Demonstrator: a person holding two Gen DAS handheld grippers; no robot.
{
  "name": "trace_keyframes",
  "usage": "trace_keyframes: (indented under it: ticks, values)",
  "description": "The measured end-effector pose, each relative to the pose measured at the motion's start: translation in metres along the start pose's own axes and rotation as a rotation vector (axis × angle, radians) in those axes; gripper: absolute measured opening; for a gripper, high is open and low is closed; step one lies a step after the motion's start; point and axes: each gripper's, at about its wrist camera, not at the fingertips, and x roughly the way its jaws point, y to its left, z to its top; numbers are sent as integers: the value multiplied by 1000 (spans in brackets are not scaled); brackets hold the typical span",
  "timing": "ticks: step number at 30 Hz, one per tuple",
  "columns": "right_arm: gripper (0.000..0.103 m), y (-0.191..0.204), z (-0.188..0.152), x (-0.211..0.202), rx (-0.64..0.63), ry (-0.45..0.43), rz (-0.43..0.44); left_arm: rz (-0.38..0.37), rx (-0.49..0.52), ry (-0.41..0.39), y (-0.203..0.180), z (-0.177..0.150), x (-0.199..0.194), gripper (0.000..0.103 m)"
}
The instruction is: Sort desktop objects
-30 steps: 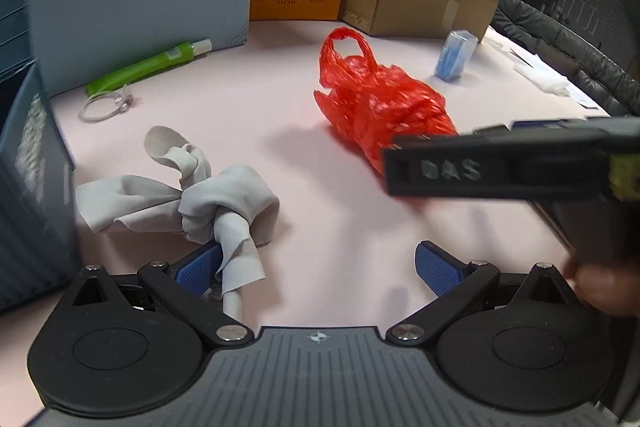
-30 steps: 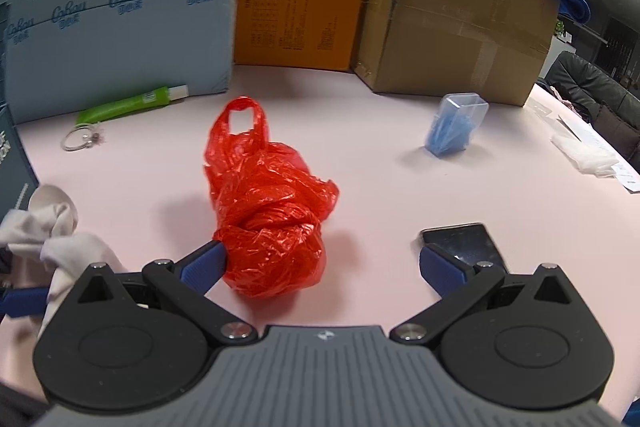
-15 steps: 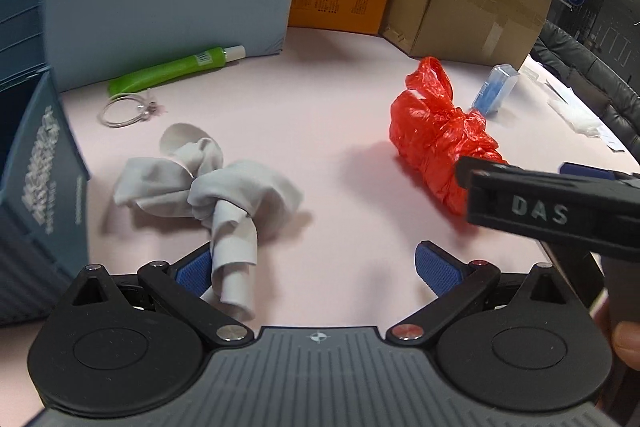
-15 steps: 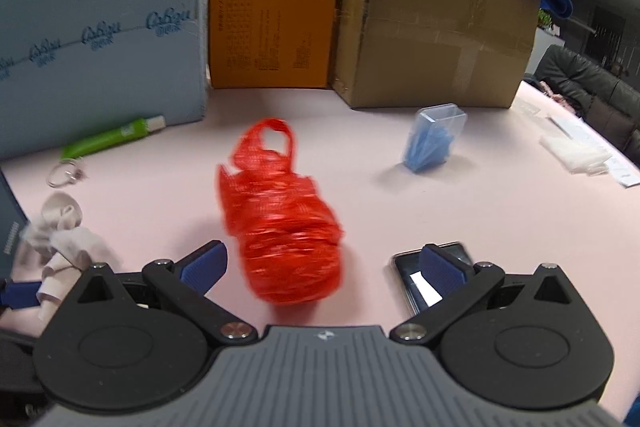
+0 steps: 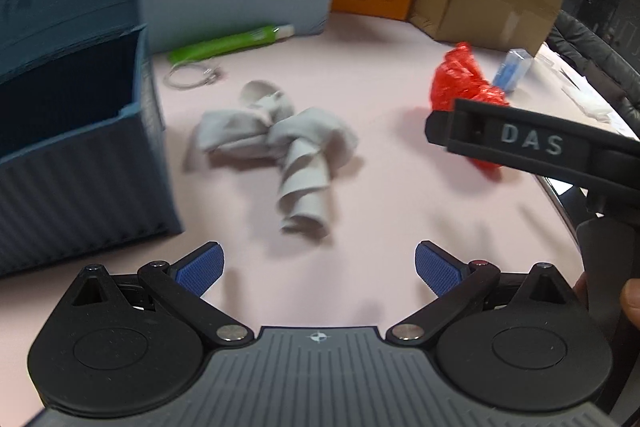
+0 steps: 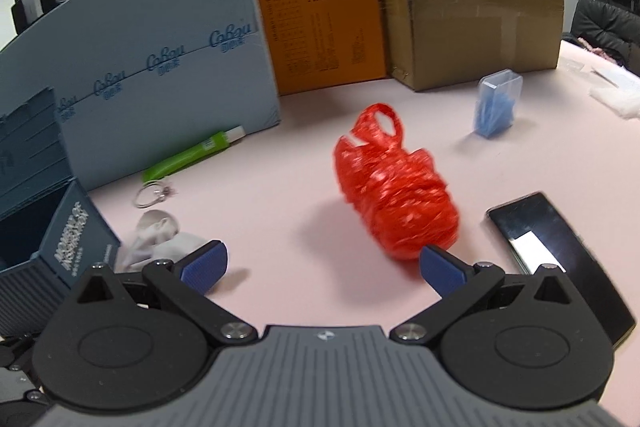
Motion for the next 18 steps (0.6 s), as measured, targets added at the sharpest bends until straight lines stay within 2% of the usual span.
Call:
trace_keyframes:
  ticks: [4,8,18]
  values:
    - [103,9,-4,2,-7,20,-7,-3,-86,-16,23,-3,-9,102]
    - [103,19,-8,4,-6,34,-11,48,-101,-8,37,-5,-14,102]
    - [103,49,-10,7,-20,39,64,114,-167,-39,73,-8,-33,102]
